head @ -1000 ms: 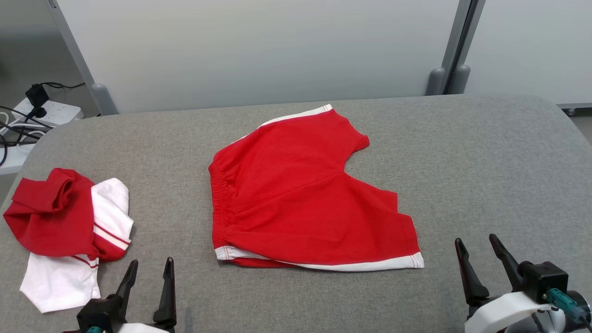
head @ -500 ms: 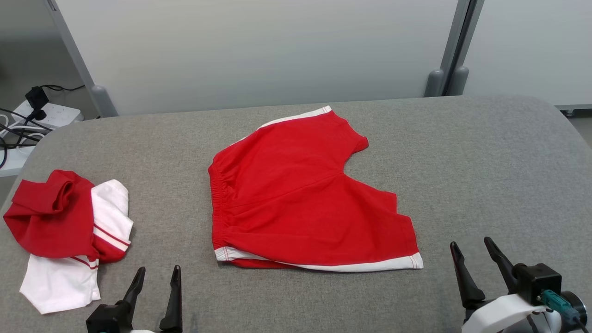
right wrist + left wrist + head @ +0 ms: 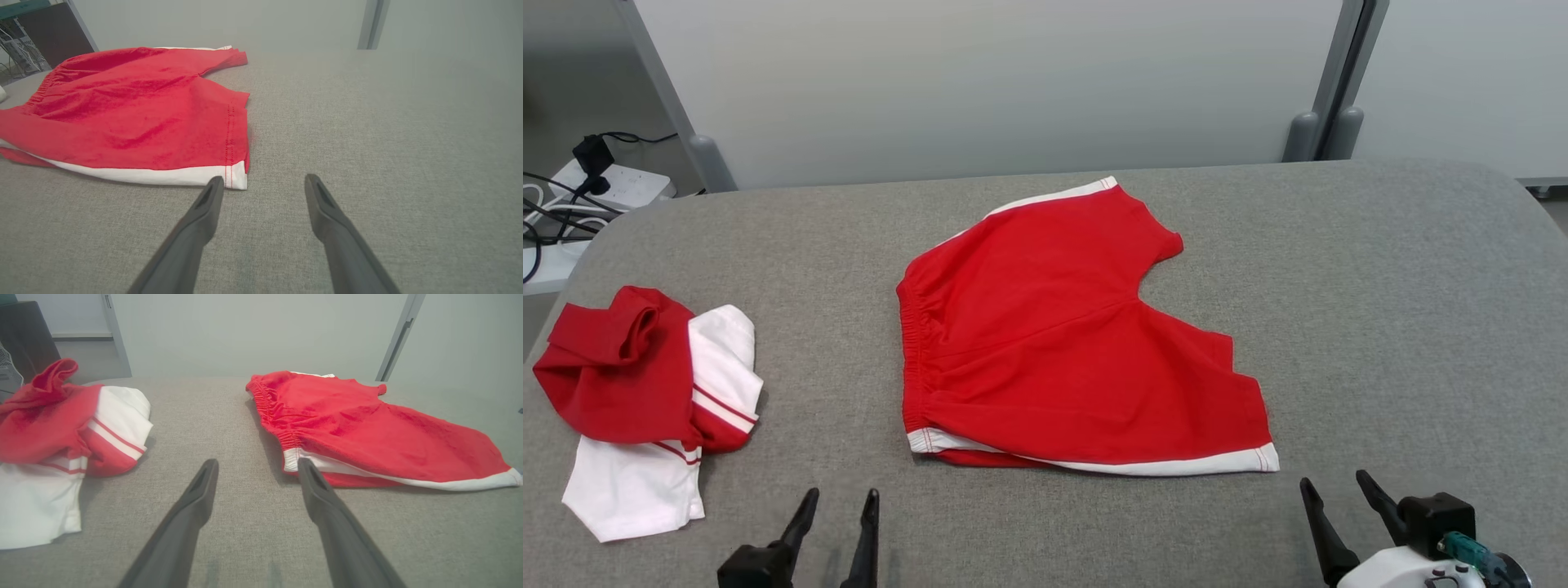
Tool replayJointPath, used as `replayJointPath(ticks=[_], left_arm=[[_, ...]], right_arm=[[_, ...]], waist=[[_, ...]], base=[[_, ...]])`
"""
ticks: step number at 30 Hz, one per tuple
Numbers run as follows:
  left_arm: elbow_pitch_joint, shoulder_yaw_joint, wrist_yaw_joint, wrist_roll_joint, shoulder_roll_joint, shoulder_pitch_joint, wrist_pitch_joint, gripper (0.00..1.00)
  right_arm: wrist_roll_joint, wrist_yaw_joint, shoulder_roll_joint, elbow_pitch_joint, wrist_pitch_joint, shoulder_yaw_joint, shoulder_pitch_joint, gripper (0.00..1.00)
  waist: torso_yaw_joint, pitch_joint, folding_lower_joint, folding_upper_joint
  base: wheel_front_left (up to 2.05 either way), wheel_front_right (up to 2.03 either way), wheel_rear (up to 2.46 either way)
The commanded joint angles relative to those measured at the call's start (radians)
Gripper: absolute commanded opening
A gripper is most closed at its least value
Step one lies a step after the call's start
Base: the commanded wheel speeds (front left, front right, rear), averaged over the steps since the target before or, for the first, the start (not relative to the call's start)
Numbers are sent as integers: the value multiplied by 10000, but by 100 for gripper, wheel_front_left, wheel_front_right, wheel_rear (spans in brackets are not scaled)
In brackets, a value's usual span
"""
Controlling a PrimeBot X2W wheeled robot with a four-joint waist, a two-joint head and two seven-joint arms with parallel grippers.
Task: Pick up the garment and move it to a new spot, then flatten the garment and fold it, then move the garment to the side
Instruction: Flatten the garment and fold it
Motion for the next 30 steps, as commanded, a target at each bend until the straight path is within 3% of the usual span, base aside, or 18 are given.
replayJointPath(ticks=[1, 8, 20, 27, 30], left_arm=[[-2, 125, -91, -56, 45, -329, -91, 100], [1003, -418, -257, -160, 45, -607, -91, 100], [1451, -679, -343, -231, 45, -1218, -91, 100], [1429, -788, -391, -199, 45, -1458, -91, 100], [1413, -781, -410, -174, 45, -1473, -91, 100]], right_arm=[[107, 42, -68, 66, -135, 318, -555, 100], [103, 42, 9, 965, -135, 617, -1050, 100], [545, 42, 120, 1589, -135, 950, -1835, 100], [1039, 42, 29, 2100, -135, 1289, -2195, 77], [1167, 42, 32, 2236, -136, 1356, -2223, 60]], waist=[[53, 71, 0, -1], [200, 252, 0, -1], [480, 913, 0, -1], [758, 1210, 0, -1], [792, 1216, 0, -1]], base=[[0, 0, 0], [0, 0, 0], [0, 0, 0], [0, 0, 0], [0, 0, 0]])
